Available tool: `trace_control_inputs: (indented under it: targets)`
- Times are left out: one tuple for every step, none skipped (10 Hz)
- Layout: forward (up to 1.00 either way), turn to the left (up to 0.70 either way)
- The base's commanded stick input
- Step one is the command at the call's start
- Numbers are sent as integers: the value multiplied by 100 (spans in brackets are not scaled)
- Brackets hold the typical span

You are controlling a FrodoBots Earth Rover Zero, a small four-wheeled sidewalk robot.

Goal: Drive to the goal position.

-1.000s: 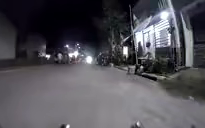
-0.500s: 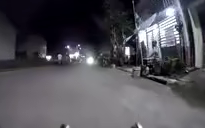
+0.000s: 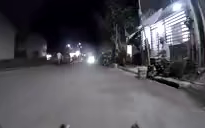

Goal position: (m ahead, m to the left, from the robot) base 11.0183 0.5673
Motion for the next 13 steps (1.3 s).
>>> trace_control_inputs:
  targets:
    - [85,0]
    - [85,0]
    - [85,0]
    - [85,0]
    - [85,0]
    - [85,0]
    - [85,0]
    - [85,0]
    - [85,0]
    - [85,0]
    - [85,0]
    - [85,0]
    - [85,0]
